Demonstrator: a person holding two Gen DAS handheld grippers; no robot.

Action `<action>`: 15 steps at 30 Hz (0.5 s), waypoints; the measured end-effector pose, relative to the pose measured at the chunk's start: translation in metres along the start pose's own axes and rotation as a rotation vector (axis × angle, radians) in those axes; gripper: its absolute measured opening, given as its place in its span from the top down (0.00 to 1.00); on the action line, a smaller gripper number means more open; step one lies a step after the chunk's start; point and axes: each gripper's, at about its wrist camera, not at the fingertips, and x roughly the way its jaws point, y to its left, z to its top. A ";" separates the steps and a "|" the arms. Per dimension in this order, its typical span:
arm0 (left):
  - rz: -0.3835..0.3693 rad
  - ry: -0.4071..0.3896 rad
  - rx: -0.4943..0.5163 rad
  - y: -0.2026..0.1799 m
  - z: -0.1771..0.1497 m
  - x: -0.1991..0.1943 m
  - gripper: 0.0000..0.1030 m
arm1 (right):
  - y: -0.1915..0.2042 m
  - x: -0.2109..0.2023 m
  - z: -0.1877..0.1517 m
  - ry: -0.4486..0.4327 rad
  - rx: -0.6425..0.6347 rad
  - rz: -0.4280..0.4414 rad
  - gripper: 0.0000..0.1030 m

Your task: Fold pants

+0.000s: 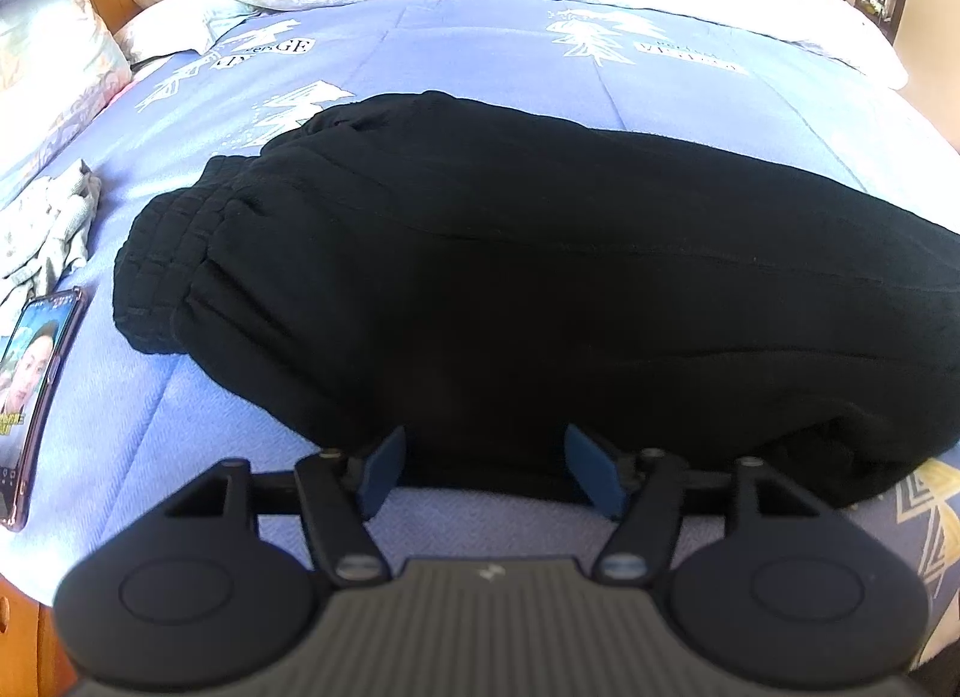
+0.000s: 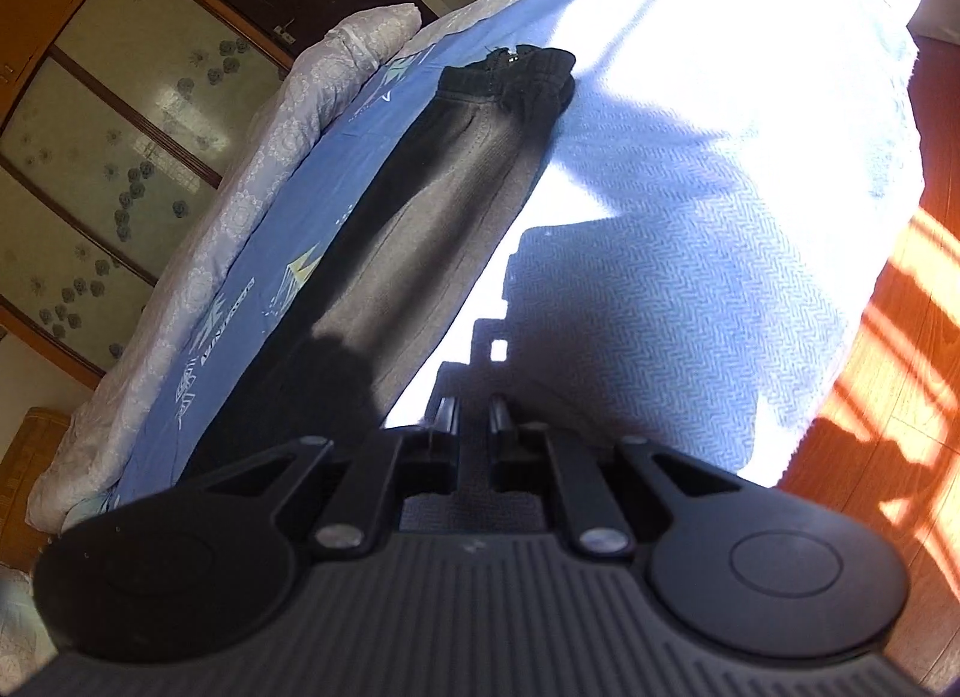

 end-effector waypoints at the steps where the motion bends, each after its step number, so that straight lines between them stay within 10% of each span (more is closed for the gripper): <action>1: 0.001 0.000 0.001 0.000 0.000 0.001 0.39 | 0.000 0.001 0.000 0.000 -0.007 0.000 0.89; 15: -0.051 0.048 -0.053 0.010 0.009 -0.007 0.36 | 0.005 0.004 0.032 0.065 -0.113 0.013 0.87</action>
